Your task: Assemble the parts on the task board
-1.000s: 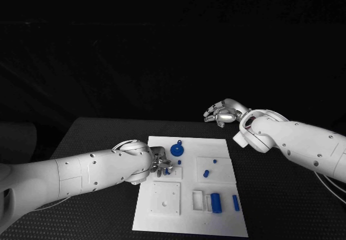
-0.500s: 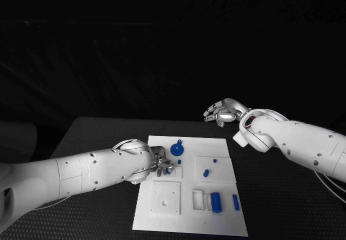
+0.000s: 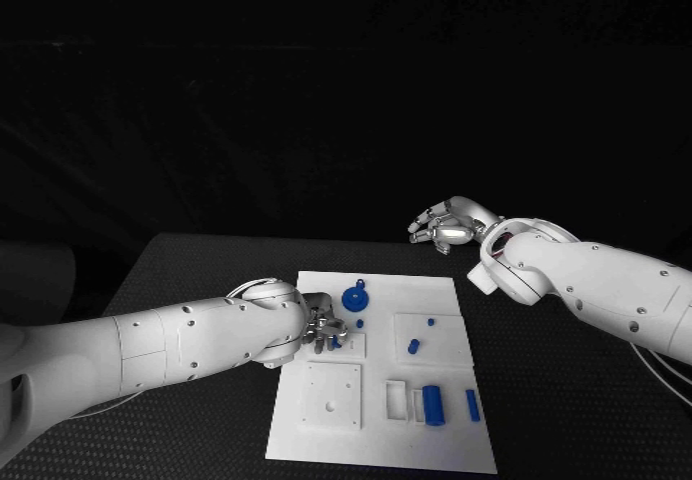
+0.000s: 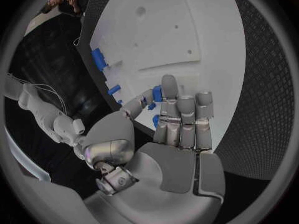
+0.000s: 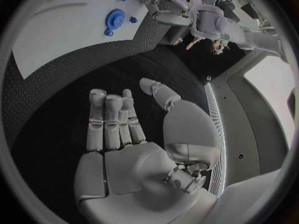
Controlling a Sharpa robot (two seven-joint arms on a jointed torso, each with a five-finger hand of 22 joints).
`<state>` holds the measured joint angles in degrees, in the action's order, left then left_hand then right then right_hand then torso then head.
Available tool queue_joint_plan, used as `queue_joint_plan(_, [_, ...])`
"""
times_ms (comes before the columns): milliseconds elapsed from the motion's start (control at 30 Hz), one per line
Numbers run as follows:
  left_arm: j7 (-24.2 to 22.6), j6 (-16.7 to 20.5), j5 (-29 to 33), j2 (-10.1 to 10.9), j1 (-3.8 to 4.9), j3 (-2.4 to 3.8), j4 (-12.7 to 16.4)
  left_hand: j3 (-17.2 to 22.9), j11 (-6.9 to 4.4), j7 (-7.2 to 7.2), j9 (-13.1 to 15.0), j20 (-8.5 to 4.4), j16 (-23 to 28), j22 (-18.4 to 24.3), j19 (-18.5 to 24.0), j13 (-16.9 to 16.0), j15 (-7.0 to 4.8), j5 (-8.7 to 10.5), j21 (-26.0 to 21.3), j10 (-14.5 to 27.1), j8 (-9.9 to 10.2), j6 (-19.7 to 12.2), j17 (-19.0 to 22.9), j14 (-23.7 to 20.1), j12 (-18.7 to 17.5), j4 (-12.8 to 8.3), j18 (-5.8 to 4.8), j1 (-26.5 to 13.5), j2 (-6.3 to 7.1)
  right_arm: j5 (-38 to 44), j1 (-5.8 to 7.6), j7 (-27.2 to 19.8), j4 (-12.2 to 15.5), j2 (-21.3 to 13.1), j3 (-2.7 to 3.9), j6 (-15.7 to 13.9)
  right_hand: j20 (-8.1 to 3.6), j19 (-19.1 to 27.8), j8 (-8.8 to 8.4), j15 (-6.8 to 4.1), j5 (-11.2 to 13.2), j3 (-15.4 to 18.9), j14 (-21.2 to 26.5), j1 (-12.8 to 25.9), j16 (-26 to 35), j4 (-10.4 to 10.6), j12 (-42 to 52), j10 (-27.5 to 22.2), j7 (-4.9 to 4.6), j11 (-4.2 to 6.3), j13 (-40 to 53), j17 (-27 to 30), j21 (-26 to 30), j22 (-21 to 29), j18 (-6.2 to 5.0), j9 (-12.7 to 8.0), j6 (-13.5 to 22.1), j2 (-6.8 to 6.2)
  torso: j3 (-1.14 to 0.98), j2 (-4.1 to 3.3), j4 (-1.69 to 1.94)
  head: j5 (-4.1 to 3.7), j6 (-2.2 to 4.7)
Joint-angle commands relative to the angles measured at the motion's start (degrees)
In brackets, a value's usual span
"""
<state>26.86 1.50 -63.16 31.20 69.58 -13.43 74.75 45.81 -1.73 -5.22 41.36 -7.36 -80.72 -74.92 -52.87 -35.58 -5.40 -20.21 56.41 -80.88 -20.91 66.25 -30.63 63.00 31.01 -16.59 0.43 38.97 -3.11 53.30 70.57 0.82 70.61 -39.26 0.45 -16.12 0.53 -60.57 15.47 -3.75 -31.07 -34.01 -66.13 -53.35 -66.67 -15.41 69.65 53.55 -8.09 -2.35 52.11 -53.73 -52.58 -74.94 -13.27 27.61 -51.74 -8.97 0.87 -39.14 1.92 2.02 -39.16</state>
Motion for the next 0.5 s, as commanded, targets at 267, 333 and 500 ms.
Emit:
queue_joint_plan(267, [-0.7,-2.3,0.4,-0.4,-0.57,-0.30,0.8,2.2,-3.54,5.19,0.3,-7.87,-0.7,-1.2,-0.5,-0.3,-5.22,-0.82,0.5,-2.7,-0.6,5.7,-0.2,4.8,0.8,1.4,0.63,0.5,-0.99,0.3,-0.01,-0.2,0.0,0.1,0.03,0.7,0.12,-0.3,0.23,-0.32,-0.5,-0.4,0.1,-0.1,-0.2,0.1,0.4,-0.3,-0.42,0.24,-0.1,0.1,0.3,-0.3,-1.73,0.1,0.1,0.15,0.04,0.01,0.02,0.05,-0.06])
queue_joint_plan(333, [-0.7,-2.4,0.3,-0.4,-0.57,-0.29,0.8,2.3,-3.58,5.23,0.4,-7.88,-0.9,-1.2,-0.5,-0.4,-5.23,-1.11,0.6,-2.7,-0.7,5.8,-0.2,4.9,0.9,1.3,0.65,0.5,-1.05,0.3,-0.01,-0.3,0.0,0.1,0.03,0.7,0.12,-0.3,0.23,-0.32,-0.5,-0.4,0.1,-0.1,-0.2,0.1,0.4,-0.3,-0.41,0.24,-0.1,0.1,0.3,-0.3,-1.73,0.1,0.1,0.15,0.05,0.01,0.03,0.07,-0.07])
queue_joint_plan(500, [-0.7,-2.9,0.9,-0.3,-0.56,-0.29,0.8,2.3,-3.76,5.42,0.7,-7.86,-1.1,-1.1,-0.5,-0.7,-5.11,-3.87,0.9,-2.5,-1.1,6.1,-0.1,5.2,1.8,0.7,0.68,-0.1,-1.51,0.3,-0.01,-0.2,0.0,0.0,0.03,0.7,0.12,-0.3,0.22,-0.32,-0.5,-0.4,0.1,-0.1,-0.2,0.0,0.4,-0.3,-0.42,0.24,-0.2,0.1,0.3,-0.3,-1.73,0.1,0.1,0.16,0.03,0.00,0.03,0.13,-0.15])
